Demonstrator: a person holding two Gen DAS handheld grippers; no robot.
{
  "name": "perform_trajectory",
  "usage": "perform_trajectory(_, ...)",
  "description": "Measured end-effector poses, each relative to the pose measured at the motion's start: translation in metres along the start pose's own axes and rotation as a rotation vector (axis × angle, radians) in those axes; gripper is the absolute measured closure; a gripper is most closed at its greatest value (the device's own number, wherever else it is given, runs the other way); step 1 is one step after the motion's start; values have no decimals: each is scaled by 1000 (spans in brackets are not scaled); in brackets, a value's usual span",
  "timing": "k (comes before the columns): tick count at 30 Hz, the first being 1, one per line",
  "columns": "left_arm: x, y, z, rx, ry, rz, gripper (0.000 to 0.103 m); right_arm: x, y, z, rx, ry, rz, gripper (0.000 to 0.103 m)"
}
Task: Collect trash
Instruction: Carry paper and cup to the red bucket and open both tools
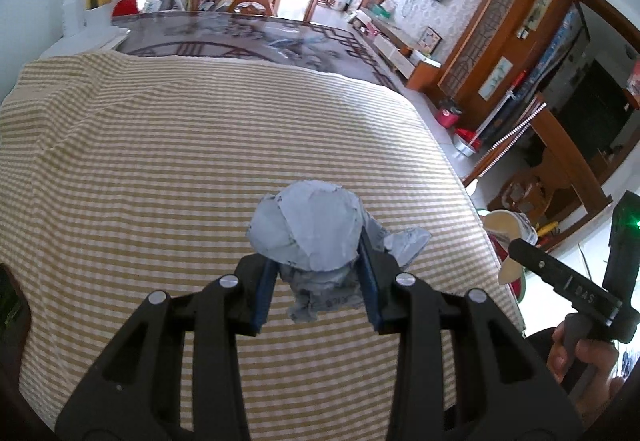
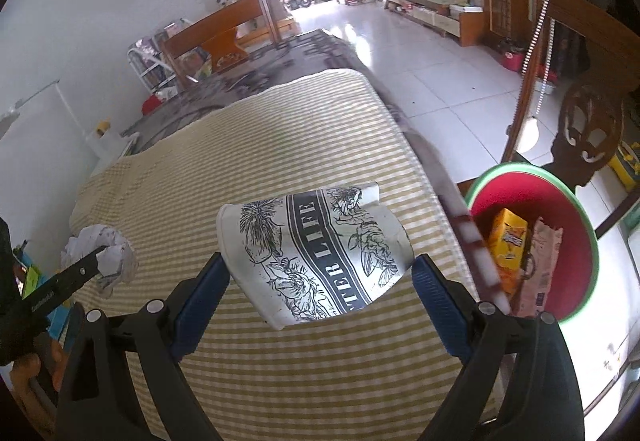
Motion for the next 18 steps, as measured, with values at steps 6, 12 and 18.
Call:
perform_trajectory(6, 20, -2, -4, 8, 35, 31, 68, 12, -4, -14, 36, 14, 29, 14)
perform_trajectory(12, 41, -4, -7, 12, 70, 66, 68, 22, -9, -26, 61, 24, 46, 14)
perform_trajectory(18, 60, -4, -9, 14, 95, 105, 68, 34, -9, -36, 83, 32, 73, 14)
Point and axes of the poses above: each gripper's, at about its wrist camera, not at the fingertips, and z roughly the way its jaws point, x to its right, y to its underside, the point moved 3 cm from there along z, roughly the way its jaws point, and after that the axes turned 10 degrees about -y, right-handed, at the moved point
